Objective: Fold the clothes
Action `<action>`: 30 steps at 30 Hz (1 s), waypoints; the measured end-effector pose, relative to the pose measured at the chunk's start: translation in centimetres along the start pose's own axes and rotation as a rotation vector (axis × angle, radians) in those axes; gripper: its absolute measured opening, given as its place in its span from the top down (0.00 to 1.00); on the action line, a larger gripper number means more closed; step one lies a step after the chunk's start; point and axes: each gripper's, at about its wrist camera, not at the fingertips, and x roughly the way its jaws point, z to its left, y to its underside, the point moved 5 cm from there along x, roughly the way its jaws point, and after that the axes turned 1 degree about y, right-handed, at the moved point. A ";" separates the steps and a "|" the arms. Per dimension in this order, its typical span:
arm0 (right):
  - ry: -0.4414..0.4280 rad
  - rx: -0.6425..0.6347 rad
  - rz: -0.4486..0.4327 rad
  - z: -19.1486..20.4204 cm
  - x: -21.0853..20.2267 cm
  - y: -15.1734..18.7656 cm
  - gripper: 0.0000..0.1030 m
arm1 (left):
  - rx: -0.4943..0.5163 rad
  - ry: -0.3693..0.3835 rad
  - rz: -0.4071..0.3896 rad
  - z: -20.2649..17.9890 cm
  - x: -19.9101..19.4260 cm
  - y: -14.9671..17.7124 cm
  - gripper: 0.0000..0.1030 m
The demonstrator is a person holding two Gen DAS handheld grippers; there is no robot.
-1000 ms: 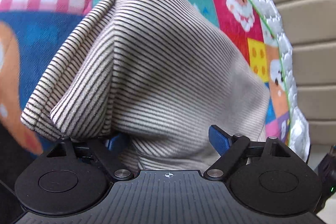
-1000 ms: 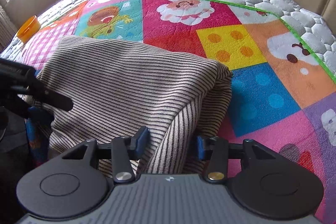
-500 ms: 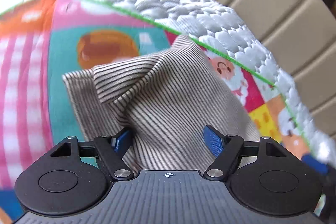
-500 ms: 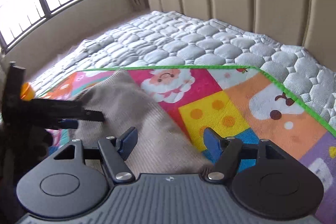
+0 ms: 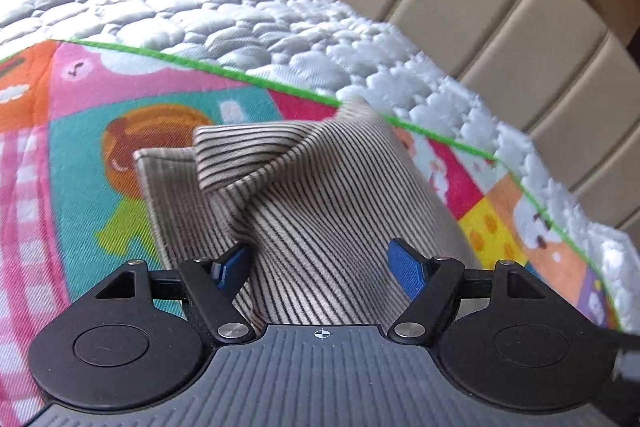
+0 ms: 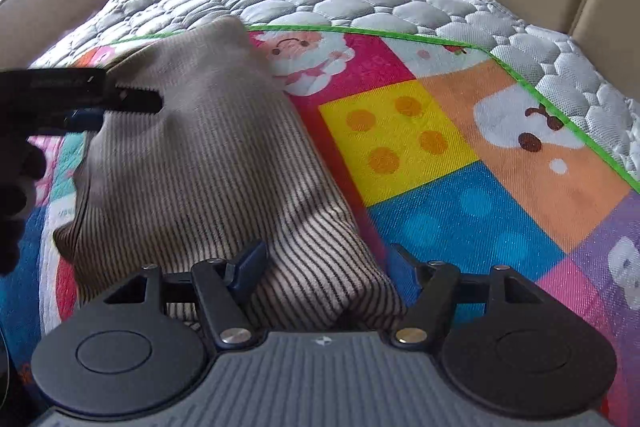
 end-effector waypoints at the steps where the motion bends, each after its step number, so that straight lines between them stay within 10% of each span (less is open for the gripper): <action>1: 0.010 -0.021 -0.001 0.8 -0.3 0.3 0.34 | -0.016 0.014 -0.014 0.3 -0.2 -0.3 0.24; 6: 0.103 -0.074 -0.033 3.2 -0.8 1.4 0.23 | -0.211 0.037 -0.085 2.9 -3.7 -1.8 0.18; 8: 0.134 -0.053 -0.020 2.5 -0.3 1.2 0.01 | -0.182 0.017 -0.040 2.0 -3.7 -0.6 0.13; 14: -0.074 0.289 0.111 -2.2 1.0 1.2 0.00 | -0.079 -0.050 0.103 -0.8 -3.3 3.0 0.13; 20: -0.029 0.171 -0.087 -0.9 -3.1 0.1 0.00 | 0.025 -0.116 0.246 -3.5 -3.1 6.7 0.16; 25: 0.002 0.096 -0.099 -0.8 -2.6 -0.7 0.39 | 0.083 -0.157 0.292 -4.5 -3.2 8.3 0.22; 30: -0.006 0.100 0.024 -0.9 -0.6 0.6 0.43 | 0.070 -0.129 0.247 -3.6 -2.6 7.3 0.25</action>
